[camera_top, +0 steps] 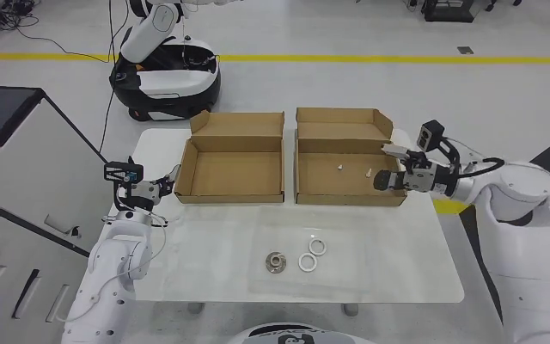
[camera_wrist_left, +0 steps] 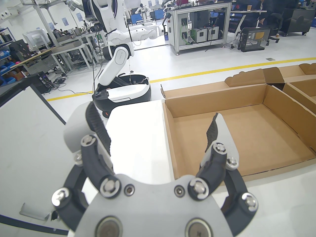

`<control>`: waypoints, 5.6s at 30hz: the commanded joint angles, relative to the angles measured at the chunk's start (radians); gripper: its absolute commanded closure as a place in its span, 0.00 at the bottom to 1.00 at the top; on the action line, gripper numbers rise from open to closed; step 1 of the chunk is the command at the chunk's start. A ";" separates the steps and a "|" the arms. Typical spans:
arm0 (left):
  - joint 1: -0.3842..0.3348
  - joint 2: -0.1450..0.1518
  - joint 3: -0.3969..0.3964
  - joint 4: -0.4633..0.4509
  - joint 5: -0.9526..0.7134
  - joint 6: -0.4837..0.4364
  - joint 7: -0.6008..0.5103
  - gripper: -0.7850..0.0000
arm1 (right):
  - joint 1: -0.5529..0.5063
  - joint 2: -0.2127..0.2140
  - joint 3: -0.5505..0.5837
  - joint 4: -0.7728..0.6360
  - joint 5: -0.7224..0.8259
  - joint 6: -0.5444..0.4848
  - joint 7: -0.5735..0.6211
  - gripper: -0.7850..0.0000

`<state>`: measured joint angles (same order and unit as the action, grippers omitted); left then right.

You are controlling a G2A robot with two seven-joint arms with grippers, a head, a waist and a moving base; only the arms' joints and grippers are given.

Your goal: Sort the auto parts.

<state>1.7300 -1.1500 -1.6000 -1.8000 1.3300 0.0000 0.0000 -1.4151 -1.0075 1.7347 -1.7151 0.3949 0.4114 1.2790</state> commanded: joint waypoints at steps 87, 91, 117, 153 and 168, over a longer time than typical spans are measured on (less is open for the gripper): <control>-0.886 -0.184 1.028 -0.111 -0.378 -0.277 -1.364 0.00 | -0.122 0.011 0.124 -0.025 0.114 -0.060 0.002 0.00; -0.868 -0.186 1.046 -0.113 -0.383 -0.274 -1.357 0.00 | -0.122 0.011 0.124 -0.025 0.114 -0.060 0.002 0.00; -0.806 -0.172 1.052 -0.044 -0.426 -0.361 -1.292 0.16 | -0.122 0.011 0.124 -0.025 0.114 -0.060 0.002 0.00; -0.860 -0.187 1.158 0.140 -0.323 -0.569 -1.169 0.53 | -0.122 0.011 0.124 -0.025 0.114 -0.060 0.002 0.00; -0.873 -0.213 1.198 0.219 -0.297 -0.556 -1.127 0.55 | -0.122 0.011 0.124 -0.025 0.114 -0.060 0.002 0.00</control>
<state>0.8573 -1.3625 -0.4025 -1.5837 1.0323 -0.5583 -1.1267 -1.5368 -0.9963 1.8581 -1.7402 0.5084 0.3510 1.2810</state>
